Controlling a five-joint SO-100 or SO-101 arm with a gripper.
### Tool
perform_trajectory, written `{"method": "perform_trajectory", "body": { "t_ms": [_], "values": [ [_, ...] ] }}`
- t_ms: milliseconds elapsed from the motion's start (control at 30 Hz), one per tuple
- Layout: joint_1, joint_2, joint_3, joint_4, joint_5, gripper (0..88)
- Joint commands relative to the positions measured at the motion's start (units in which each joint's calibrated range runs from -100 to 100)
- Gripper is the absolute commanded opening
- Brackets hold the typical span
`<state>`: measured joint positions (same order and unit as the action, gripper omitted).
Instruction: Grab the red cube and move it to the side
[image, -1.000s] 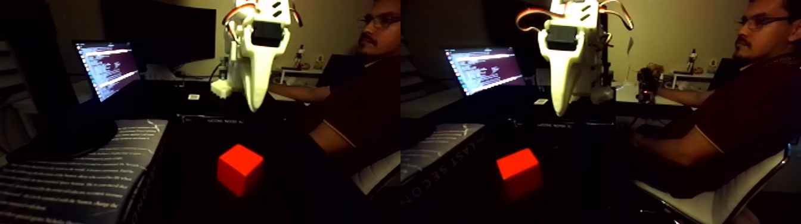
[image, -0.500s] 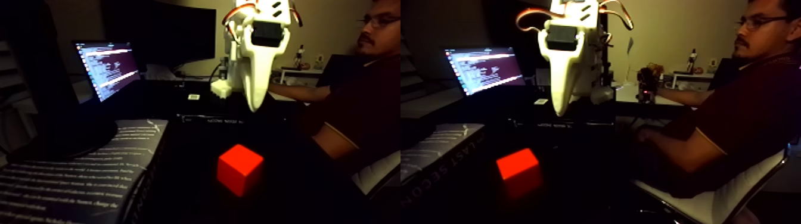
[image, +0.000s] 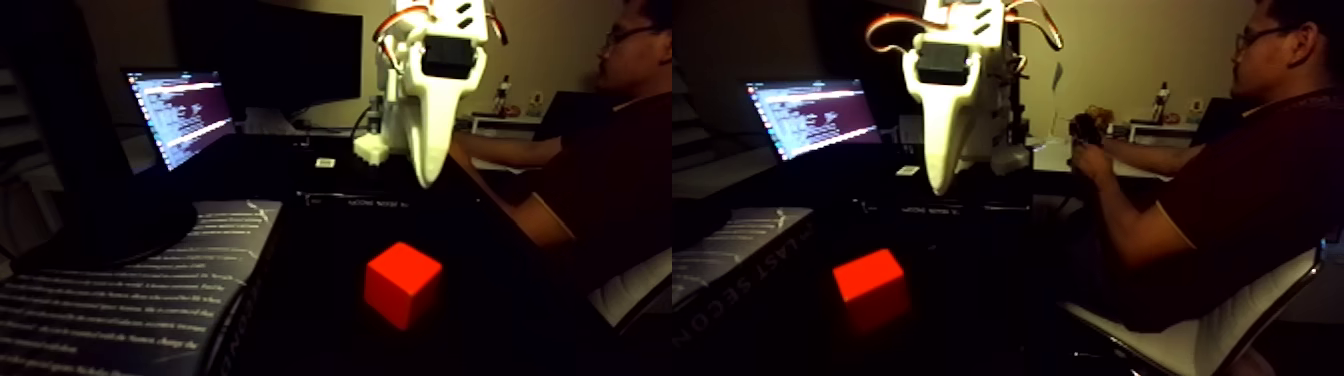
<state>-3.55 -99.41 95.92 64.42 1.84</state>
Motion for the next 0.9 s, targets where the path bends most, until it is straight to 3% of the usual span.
{"method": "perform_trajectory", "body": {
  "t_ms": [0, 733, 867],
  "values": [
    [0.1, 0.2, -0.7, 0.4, 0.2, 0.7],
    [-2.7, 0.3, -0.9, 0.3, 0.6, 0.8],
    [-2.2, 0.7, -0.9, -1.8, 6.7, 0.8]
  ]
}}
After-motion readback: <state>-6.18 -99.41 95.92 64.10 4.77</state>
